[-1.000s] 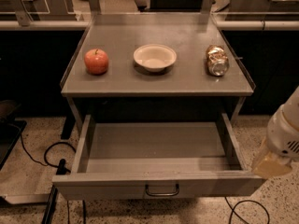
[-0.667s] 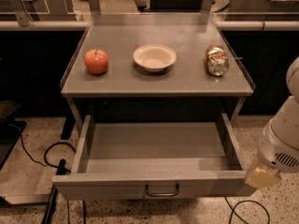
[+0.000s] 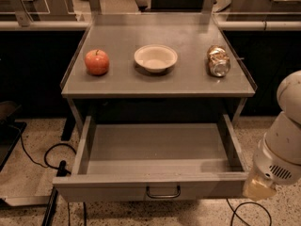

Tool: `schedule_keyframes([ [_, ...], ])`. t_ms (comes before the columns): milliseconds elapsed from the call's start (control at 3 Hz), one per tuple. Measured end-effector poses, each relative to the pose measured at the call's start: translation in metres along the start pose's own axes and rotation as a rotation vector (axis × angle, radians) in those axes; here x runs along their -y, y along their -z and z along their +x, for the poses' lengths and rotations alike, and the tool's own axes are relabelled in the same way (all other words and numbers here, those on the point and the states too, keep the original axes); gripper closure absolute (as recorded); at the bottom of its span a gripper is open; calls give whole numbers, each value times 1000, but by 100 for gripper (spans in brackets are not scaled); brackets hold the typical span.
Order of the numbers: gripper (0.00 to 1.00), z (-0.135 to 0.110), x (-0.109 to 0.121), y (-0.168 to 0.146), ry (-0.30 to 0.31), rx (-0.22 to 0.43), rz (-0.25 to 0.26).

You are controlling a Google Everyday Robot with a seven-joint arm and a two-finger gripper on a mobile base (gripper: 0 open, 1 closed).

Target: Close top drawer

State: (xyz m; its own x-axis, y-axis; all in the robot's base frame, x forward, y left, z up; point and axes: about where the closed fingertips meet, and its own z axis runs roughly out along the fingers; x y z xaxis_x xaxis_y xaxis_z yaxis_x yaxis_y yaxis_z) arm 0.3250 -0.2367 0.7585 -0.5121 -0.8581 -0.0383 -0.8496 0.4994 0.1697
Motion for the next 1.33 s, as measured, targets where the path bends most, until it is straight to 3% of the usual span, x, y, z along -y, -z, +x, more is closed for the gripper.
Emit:
schedule_keyframes([
  [667,100,-12,-10,-66,-118,86,-51],
  [1333,100,-28,12,-96,-180,126,-6],
])
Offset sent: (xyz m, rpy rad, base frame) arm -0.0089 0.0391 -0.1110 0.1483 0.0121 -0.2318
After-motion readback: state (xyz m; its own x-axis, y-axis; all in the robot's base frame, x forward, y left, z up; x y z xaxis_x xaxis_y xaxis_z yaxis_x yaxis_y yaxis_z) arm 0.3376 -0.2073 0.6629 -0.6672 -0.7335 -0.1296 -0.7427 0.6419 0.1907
